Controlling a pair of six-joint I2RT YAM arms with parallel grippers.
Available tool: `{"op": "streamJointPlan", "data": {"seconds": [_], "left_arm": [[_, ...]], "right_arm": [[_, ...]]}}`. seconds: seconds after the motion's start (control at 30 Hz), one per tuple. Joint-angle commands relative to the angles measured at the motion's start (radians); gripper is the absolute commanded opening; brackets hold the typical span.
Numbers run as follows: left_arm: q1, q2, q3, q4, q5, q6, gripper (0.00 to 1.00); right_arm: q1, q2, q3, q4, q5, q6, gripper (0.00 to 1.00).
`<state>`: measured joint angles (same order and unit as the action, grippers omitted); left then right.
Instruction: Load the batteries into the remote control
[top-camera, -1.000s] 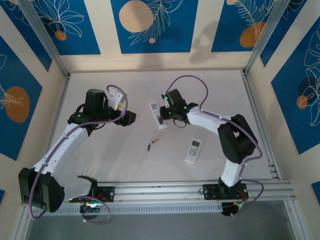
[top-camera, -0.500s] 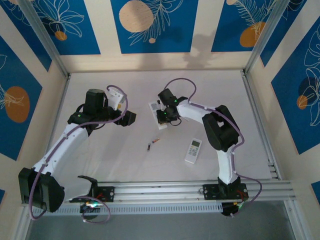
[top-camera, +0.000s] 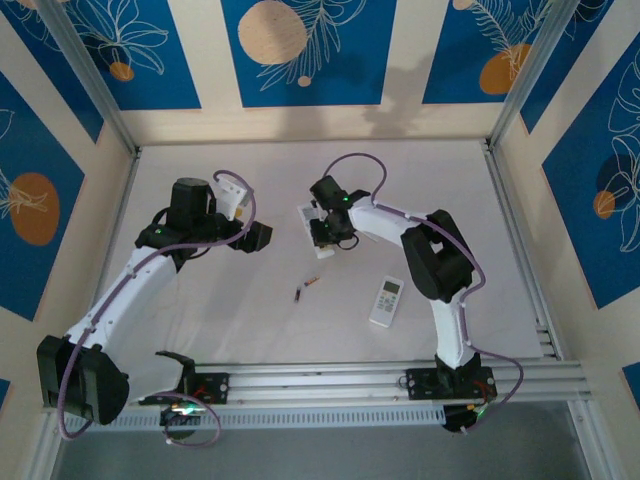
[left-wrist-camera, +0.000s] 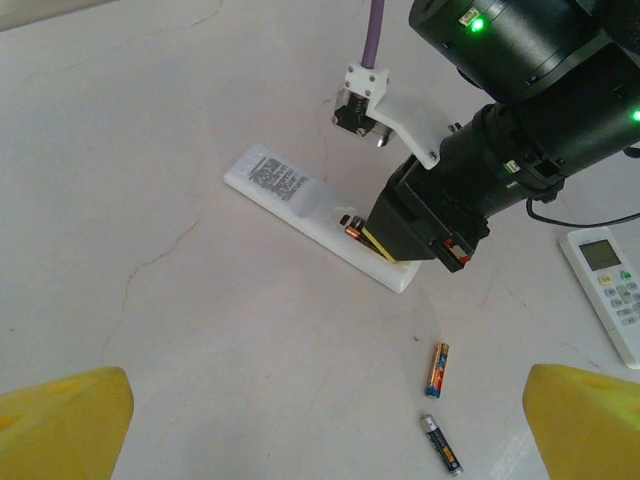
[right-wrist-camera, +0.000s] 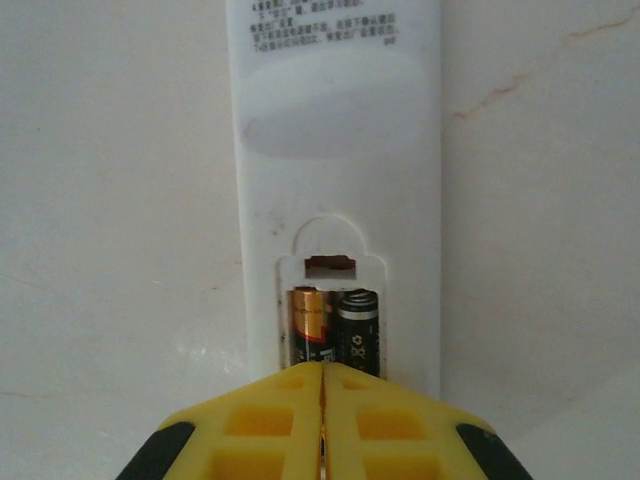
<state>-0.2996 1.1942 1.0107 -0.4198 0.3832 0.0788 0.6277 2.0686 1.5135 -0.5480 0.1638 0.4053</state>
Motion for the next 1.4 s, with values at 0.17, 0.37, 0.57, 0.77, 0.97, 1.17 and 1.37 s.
{"op": "streamJointPlan", "data": {"seconds": [0.17,0.37,0.57,0.77,0.97,1.17,1.37], "left_arm": [[-0.010,-0.005,0.000,0.006,-0.004,0.014,1.00],[-0.010,-0.007,0.002,0.007,-0.001,0.013,1.00],[-0.011,-0.004,0.000,0.006,-0.004,0.015,1.00],[-0.010,-0.008,0.000,0.005,-0.008,0.017,1.00],[-0.011,-0.013,-0.002,0.009,-0.006,0.018,1.00],[-0.010,-0.022,-0.001,0.002,-0.024,0.029,1.00],[-0.010,-0.027,0.000,0.006,-0.009,0.020,1.00]], "right_arm": [[0.045,0.104,0.039,-0.040,0.020,-0.015,0.10],[0.035,0.115,0.028,-0.052,0.027,0.000,0.10],[0.004,-0.019,0.060,-0.082,-0.041,0.013,0.11],[-0.040,-0.243,-0.019,-0.006,0.033,-0.072,0.30],[-0.157,-0.307,-0.063,-0.069,0.057,-0.432,0.54],[-0.298,-0.277,0.006,-0.175,0.038,-0.138,0.51],[-0.373,-0.308,-0.076,-0.157,-0.014,0.586,0.53]]}}
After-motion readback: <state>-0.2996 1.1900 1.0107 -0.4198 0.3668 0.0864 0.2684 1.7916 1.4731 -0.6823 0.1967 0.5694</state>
